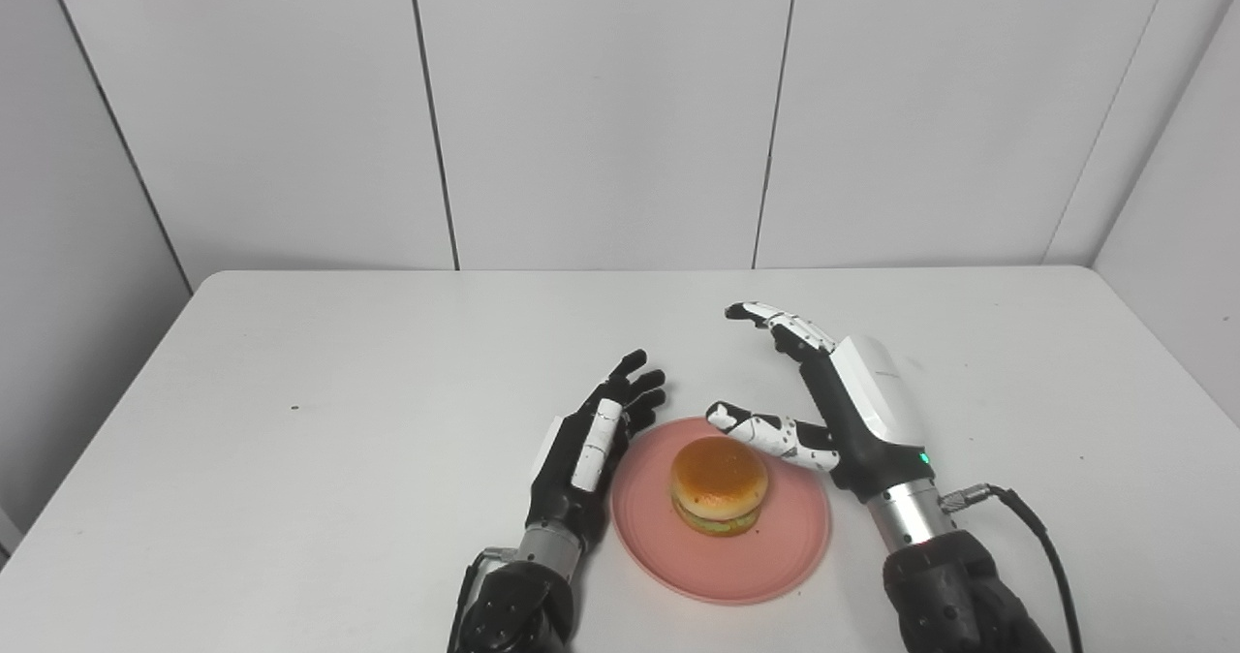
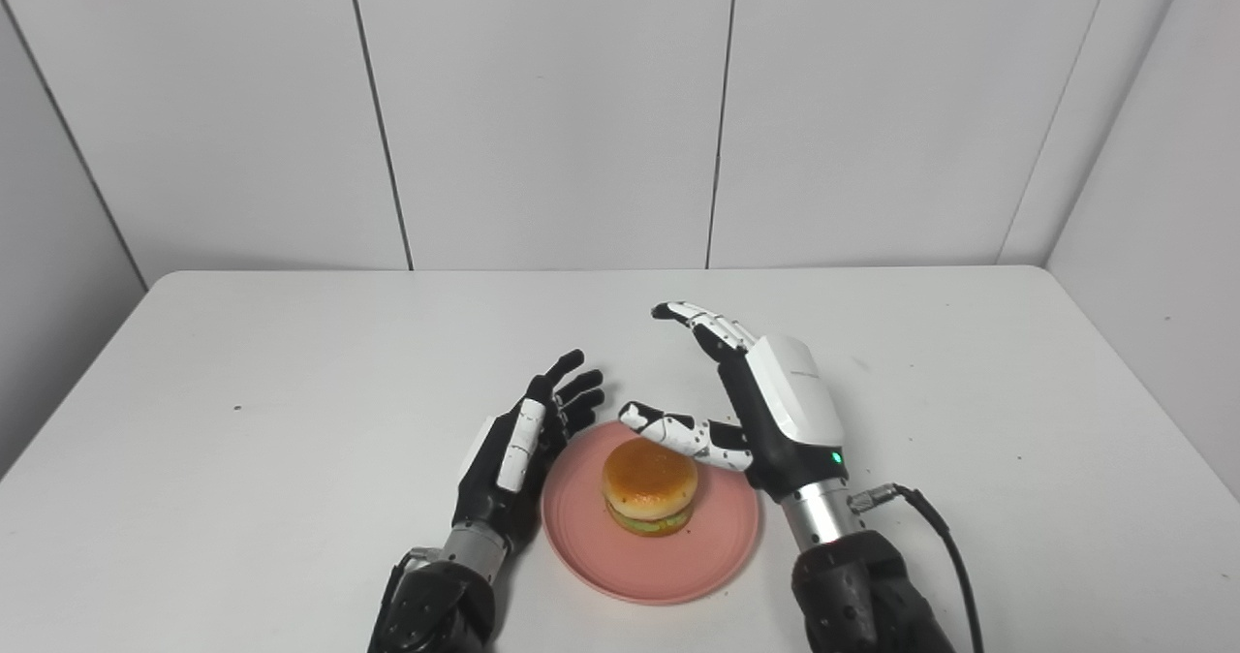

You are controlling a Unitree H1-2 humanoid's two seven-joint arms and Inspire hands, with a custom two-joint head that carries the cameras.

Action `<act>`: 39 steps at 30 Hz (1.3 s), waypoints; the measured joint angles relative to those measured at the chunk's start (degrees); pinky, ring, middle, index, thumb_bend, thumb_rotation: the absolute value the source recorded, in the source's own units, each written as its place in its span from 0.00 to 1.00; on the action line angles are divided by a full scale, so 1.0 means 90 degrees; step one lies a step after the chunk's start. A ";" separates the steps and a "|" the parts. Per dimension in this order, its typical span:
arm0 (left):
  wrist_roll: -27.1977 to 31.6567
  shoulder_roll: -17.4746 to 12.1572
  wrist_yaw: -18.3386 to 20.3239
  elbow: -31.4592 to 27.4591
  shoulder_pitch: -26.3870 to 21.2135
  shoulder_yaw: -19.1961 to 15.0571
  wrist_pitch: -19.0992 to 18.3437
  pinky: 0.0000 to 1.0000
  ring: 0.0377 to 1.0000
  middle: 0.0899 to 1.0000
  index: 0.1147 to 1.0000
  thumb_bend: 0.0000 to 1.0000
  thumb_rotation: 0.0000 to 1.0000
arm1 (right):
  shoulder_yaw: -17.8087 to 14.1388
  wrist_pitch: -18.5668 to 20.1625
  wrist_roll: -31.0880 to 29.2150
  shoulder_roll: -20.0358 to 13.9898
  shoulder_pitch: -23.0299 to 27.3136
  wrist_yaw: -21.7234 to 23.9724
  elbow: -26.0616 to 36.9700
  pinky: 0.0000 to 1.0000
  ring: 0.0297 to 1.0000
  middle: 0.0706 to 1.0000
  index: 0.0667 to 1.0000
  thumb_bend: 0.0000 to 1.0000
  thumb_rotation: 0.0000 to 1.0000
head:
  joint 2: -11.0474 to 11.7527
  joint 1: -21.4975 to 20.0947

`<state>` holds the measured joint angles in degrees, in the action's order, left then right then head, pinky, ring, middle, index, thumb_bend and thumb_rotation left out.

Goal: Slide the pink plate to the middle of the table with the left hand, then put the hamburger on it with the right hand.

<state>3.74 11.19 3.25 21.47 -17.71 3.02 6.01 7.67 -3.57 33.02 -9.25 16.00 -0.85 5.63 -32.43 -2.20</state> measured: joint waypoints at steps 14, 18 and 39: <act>-0.1686 -0.0073 -0.1546 -0.0303 0.0320 0.0214 0.1255 1.00 1.00 1.00 1.00 0.79 0.89 | -0.1365 0.0024 -0.3505 0.0854 -0.0565 -0.0066 -0.0732 0.86 0.83 0.82 0.79 0.88 1.00 | 0.0020 0.0010; -0.1688 -0.0107 -0.1560 -0.0355 0.0345 0.0230 0.1189 1.00 1.00 1.00 1.00 0.82 0.89 | -0.1444 0.0024 -0.3907 0.0998 -0.0570 -0.0090 -0.0775 0.87 0.85 0.83 0.79 0.87 1.00 | 0.0010 -0.0009; -0.1264 -0.0413 -0.1319 -0.0602 0.0387 0.0151 0.0155 1.00 1.00 1.00 1.00 0.79 0.90 | -0.1502 0.0308 -0.4452 0.1278 -0.0719 -0.0183 -0.1048 0.92 0.88 0.87 0.82 0.85 1.00 | -0.0029 -0.0136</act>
<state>-7.64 7.47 -8.62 16.04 -14.23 4.38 7.40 -5.85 -0.80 -7.04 2.26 9.53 -2.50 -3.80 -32.69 -3.43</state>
